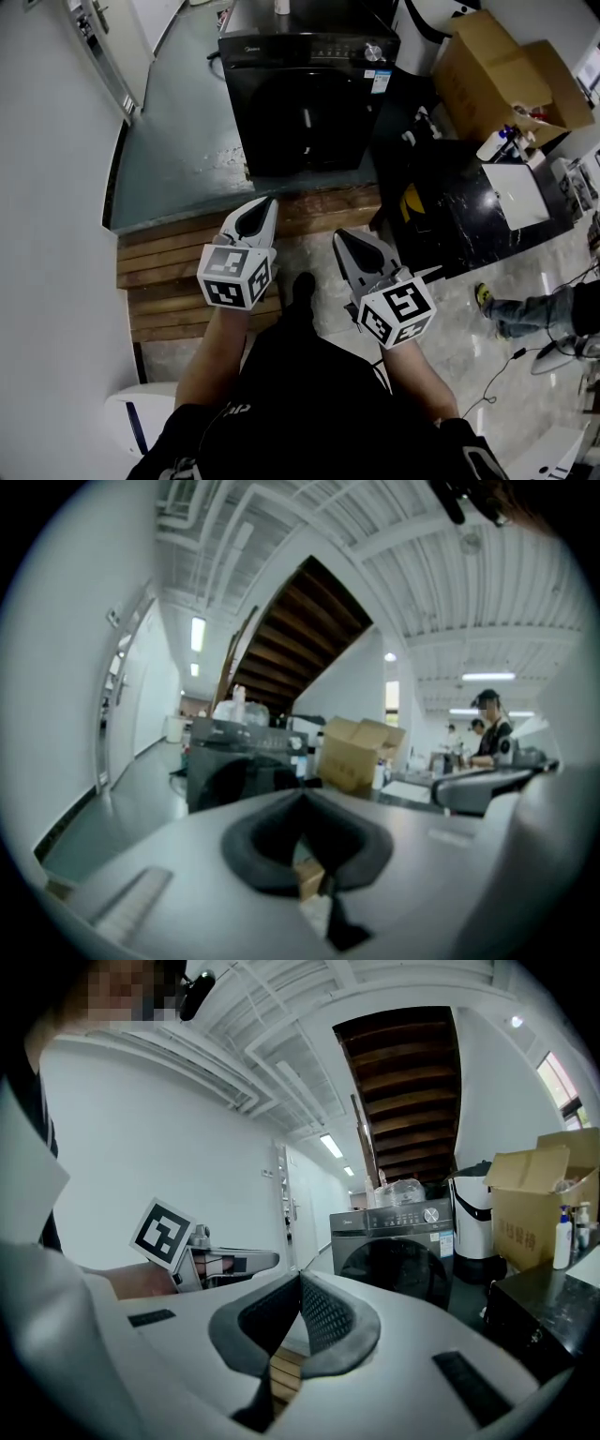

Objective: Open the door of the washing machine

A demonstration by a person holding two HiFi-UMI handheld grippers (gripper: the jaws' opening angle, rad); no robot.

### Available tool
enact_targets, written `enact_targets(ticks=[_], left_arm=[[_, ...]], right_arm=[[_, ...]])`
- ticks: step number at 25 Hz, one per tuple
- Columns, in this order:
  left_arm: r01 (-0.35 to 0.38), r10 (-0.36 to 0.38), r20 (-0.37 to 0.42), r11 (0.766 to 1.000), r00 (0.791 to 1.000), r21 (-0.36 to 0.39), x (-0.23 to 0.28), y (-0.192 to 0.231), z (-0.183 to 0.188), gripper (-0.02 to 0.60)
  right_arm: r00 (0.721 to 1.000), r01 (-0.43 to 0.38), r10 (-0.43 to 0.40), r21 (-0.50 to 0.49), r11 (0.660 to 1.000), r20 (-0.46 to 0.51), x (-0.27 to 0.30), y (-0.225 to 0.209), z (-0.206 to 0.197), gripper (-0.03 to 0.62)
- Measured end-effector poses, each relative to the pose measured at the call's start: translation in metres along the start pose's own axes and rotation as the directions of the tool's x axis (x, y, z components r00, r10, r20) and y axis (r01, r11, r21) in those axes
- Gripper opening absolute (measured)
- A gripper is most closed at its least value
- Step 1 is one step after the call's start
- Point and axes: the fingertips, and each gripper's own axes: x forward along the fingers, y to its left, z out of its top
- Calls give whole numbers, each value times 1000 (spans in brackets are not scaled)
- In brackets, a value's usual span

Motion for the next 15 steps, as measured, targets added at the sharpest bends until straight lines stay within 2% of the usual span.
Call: enact_targets(ticks=[7, 11, 15], left_arm=[[6, -6, 13, 1000, 1000, -16, 78, 42, 11, 7], [21, -20, 26, 1000, 999, -9, 129, 72, 31, 8], [17, -17, 27, 1000, 999, -12, 173, 113, 52, 8]], right_arm=[[999, 20, -20, -10, 1000, -34, 64, -60, 3, -6], [998, 32, -32, -14, 999, -55, 118, -97, 14, -6], [997, 5, -6, -17, 1000, -77, 183, -120, 31, -6]])
